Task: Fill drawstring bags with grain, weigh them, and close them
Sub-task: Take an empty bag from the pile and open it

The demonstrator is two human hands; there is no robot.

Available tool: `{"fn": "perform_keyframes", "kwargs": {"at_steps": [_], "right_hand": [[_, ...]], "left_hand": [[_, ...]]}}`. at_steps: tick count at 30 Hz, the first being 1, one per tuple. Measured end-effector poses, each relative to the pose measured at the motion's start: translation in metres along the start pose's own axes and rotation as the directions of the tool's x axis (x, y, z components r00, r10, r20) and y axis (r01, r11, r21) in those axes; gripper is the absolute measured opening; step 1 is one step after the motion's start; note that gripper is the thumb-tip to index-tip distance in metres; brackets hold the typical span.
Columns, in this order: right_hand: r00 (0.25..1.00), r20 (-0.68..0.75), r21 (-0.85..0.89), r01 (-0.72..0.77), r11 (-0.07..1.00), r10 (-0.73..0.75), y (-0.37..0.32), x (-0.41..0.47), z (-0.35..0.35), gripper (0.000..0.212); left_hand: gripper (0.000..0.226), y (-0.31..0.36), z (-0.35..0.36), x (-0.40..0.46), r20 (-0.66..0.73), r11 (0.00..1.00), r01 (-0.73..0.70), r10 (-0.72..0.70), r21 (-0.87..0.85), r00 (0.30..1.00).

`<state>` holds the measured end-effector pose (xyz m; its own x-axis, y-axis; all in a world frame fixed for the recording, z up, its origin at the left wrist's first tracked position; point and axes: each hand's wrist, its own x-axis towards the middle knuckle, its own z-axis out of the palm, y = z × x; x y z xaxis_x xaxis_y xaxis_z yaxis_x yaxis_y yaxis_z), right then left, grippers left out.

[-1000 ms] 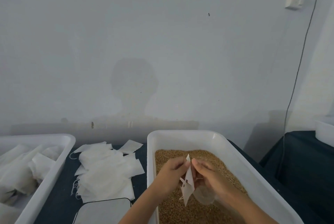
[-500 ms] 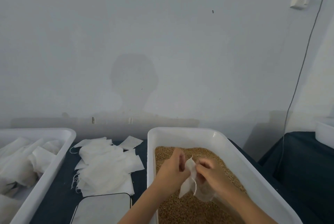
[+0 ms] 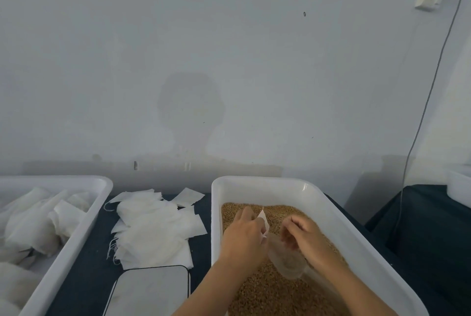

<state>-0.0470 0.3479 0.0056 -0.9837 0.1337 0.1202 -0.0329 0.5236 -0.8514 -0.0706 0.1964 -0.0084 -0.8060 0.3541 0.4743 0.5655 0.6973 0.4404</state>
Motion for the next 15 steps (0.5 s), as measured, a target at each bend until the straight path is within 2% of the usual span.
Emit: {"fn": "perform_keyframes", "kwargs": {"at_steps": [1,2,3,4,6,8,11,15], "right_hand": [[1.0,-0.007,-0.211,-0.03,0.977,0.029,0.003,-0.001,-0.004,0.027],[0.998,0.001,-0.417,-0.06,0.907,0.067,0.006,-0.002,-0.009,0.032],[0.991,0.014,-0.548,-0.1,0.83,0.129,0.009,-0.003,-0.014,0.04],[0.977,0.039,-0.605,-0.142,0.783,0.208,0.011,-0.004,-0.019,0.045],[0.93,0.121,-0.657,-0.187,0.73,0.347,0.011,-0.008,-0.021,0.046],[0.899,0.187,-0.739,-0.137,0.659,0.396,0.007,-0.012,-0.019,0.04],[0.909,0.178,-0.818,-0.077,0.57,0.378,0.006,-0.012,-0.015,0.04],[0.952,0.112,-0.829,-0.068,0.555,0.284,0.004,-0.011,-0.019,0.027]], "left_hand": [[0.017,0.0,0.0,0.0,-0.034,1.0,0.005,-0.006,-0.02,0.999],[0.016,0.0,-0.001,0.0,-0.075,1.0,0.004,-0.006,-0.03,0.997],[0.017,0.0,-0.002,0.0,-0.113,1.0,0.002,-0.005,-0.025,0.994],[0.017,0.002,-0.005,-0.001,-0.15,1.0,-0.003,0.003,-0.005,0.989],[0.017,0.006,-0.009,-0.002,-0.227,0.999,-0.021,0.028,0.03,0.974],[0.016,0.008,-0.013,-0.003,-0.269,0.998,-0.029,0.043,0.055,0.962],[0.02,0.005,-0.013,-0.004,-0.203,0.999,-0.002,0.012,0.051,0.979],[0.019,0.007,-0.013,-0.003,-0.218,1.0,0.014,-0.008,0.026,0.976]]}}
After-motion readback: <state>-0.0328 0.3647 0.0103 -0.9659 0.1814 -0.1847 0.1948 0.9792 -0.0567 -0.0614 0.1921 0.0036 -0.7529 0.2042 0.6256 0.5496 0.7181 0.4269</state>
